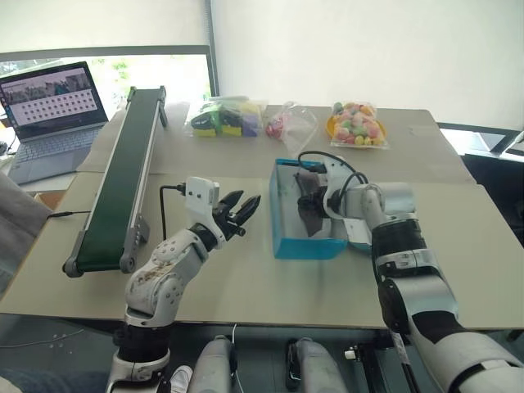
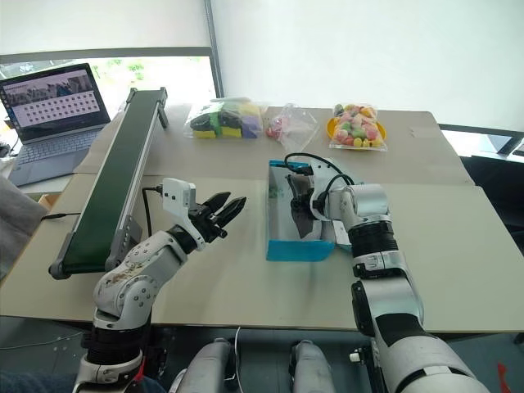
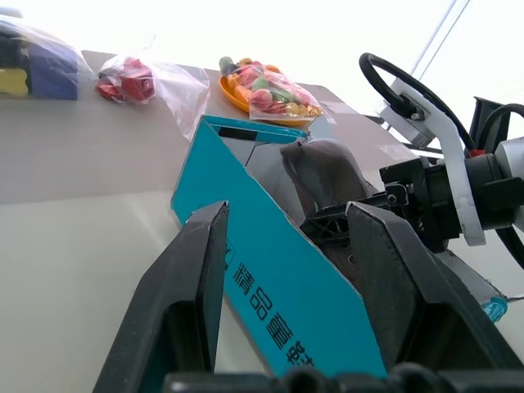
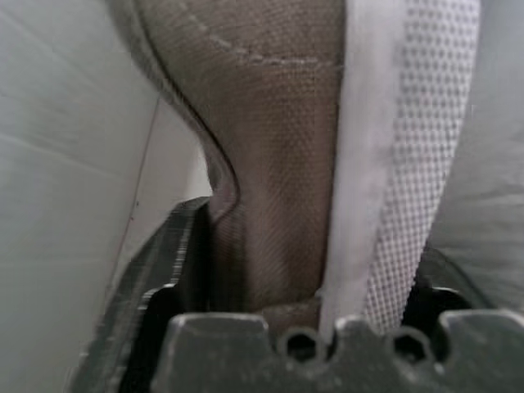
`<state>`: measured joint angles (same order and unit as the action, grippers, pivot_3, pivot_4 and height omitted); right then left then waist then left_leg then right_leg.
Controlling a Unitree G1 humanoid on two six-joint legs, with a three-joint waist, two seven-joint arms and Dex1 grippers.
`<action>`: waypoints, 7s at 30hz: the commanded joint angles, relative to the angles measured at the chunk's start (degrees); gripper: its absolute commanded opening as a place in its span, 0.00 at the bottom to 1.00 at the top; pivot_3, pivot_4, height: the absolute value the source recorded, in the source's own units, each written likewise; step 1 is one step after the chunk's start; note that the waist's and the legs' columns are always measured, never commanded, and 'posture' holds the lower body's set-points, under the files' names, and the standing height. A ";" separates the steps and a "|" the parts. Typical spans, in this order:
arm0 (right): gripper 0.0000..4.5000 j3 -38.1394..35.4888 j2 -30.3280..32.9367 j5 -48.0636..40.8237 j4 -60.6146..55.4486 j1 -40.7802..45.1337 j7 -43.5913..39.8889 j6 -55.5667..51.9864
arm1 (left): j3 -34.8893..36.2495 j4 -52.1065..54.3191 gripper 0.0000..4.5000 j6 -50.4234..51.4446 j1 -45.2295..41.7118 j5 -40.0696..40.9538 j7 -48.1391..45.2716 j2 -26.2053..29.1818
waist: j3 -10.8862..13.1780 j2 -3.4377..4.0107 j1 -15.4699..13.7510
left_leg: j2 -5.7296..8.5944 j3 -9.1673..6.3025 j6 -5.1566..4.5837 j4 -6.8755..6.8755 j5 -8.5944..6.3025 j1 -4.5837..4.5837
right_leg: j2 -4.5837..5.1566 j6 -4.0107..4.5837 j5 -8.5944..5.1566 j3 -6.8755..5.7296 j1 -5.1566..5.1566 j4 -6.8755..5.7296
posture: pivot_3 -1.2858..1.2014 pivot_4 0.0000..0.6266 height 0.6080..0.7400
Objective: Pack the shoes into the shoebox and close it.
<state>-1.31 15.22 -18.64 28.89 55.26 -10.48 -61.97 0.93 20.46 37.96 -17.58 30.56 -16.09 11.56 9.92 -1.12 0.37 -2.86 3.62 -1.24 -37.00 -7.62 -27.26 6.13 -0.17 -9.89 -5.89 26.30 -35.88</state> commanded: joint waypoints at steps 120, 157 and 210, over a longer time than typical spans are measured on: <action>1.00 17.15 3.43 8.50 -39.41 -22.41 -27.00 25.00 | 24.36 -12.90 0.99 -7.23 5.22 -13.49 15.86 10.84 | 0.01 -0.12 -1.06 | -0.03 0.11 0.28 0.00 -0.17 0.06 | 0.14 0.38 -0.24 -0.01 0.03 0.02 | 0.52 0.24 0.70; 1.00 -21.34 -22.33 -27.66 -32.84 -6.40 -4.39 -11.37 | 15.36 6.66 0.59 5.02 2.45 20.92 1.93 0.94 | 0.03 -0.35 -0.93 | -0.06 0.03 0.24 -0.14 -0.14 0.07 | 0.00 0.00 0.01 -0.04 -0.04 -0.17 | 0.52 0.24 0.70; 0.09 -20.85 -5.16 -33.20 -19.89 5.24 15.32 -1.85 | 6.15 2.69 0.99 1.35 3.95 10.86 -0.84 3.55 | 0.25 -0.03 -0.75 | -0.01 0.04 0.23 -0.02 -0.14 -0.04 | 0.00 0.00 -0.01 0.00 0.02 0.04 | 0.52 0.24 0.70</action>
<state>-23.65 7.74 -53.47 8.65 59.38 7.01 -62.82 7.67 22.40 40.05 -13.30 41.83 -16.19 14.85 10.17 -1.16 -0.38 -2.87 3.66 -1.02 -36.98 -7.75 -27.30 6.12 -0.17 -9.91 -5.89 26.32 -35.80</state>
